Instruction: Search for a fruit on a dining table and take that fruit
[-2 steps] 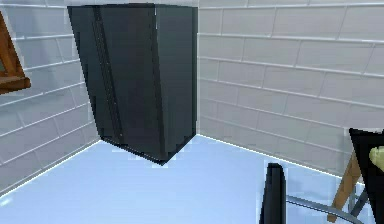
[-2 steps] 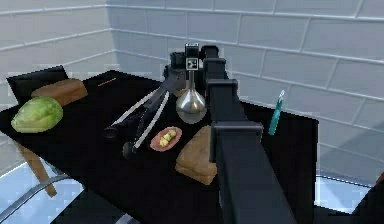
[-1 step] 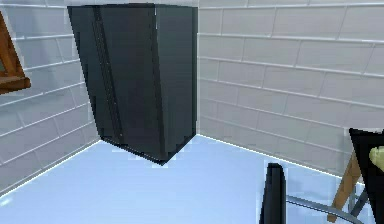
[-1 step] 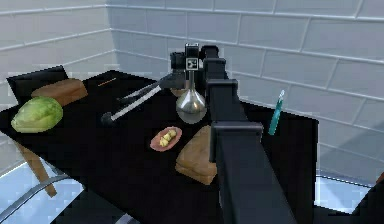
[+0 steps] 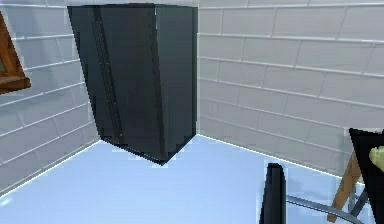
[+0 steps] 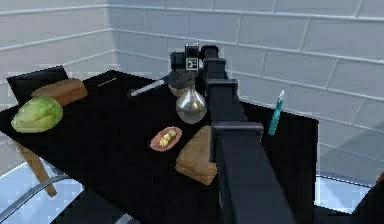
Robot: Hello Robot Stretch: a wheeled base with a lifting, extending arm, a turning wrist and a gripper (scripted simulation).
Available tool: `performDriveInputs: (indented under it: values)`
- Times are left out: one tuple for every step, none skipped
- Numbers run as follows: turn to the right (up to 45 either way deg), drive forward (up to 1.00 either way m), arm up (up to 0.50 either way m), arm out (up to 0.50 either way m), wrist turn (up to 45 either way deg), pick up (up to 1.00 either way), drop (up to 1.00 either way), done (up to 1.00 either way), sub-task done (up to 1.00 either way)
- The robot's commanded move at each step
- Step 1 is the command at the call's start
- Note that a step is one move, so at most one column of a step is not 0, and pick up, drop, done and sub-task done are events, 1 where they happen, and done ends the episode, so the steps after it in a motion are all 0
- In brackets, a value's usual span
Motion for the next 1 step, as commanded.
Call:
performDriveInputs:
  values:
    - [0.0, 0.0, 0.0, 0.0, 12.0, 0.0, 0.0, 0.0, 0.0]
